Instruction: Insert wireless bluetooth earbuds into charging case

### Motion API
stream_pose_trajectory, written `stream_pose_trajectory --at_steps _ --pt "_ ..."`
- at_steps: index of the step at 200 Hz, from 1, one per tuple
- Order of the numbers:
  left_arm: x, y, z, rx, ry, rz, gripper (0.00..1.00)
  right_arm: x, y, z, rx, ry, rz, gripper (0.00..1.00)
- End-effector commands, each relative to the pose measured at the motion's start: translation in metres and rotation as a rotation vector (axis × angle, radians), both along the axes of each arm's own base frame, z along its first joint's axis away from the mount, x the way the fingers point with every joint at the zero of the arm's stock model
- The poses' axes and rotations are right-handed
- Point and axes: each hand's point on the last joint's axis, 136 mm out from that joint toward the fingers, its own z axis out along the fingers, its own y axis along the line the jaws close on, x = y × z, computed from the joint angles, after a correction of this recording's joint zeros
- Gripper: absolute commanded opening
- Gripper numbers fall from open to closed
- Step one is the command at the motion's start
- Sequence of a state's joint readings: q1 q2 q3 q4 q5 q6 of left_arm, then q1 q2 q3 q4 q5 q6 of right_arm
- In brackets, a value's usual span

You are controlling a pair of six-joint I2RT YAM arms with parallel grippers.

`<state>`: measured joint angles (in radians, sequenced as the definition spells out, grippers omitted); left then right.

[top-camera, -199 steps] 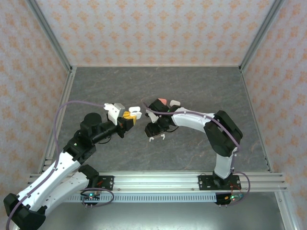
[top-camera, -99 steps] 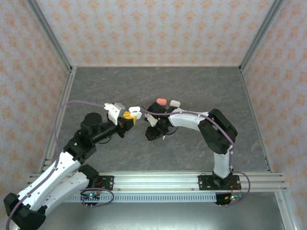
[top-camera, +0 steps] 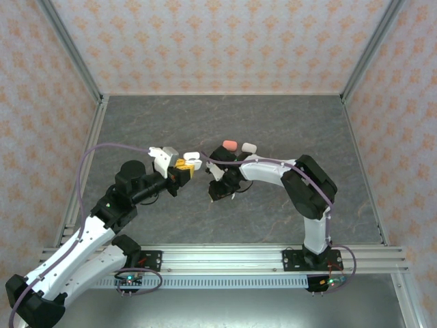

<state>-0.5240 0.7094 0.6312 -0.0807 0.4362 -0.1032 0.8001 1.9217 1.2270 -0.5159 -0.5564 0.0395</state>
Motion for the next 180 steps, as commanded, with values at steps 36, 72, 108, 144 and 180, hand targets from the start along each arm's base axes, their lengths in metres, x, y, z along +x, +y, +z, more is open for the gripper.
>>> stream_pose_trajectory --at_steps 36,72,108,144,180 --pt "0.000 -0.001 0.008 -0.010 -0.022 -0.001 0.00 0.011 0.001 0.019 0.014 -0.097 -0.032 0.21" --pt "-0.001 -0.002 0.008 -0.016 -0.020 -0.009 0.00 0.026 -0.009 0.049 0.059 -0.192 -0.079 0.21" --pt "-0.003 -0.007 0.006 -0.028 -0.011 -0.038 0.00 0.041 -0.029 0.094 0.118 -0.322 -0.132 0.21" --pt "-0.002 -0.019 0.007 -0.055 -0.006 -0.093 0.00 0.046 -0.047 0.163 0.200 -0.536 -0.129 0.21" --pt "0.001 -0.033 0.008 -0.069 0.010 -0.155 0.00 0.041 -0.058 0.234 0.303 -0.751 -0.096 0.21"
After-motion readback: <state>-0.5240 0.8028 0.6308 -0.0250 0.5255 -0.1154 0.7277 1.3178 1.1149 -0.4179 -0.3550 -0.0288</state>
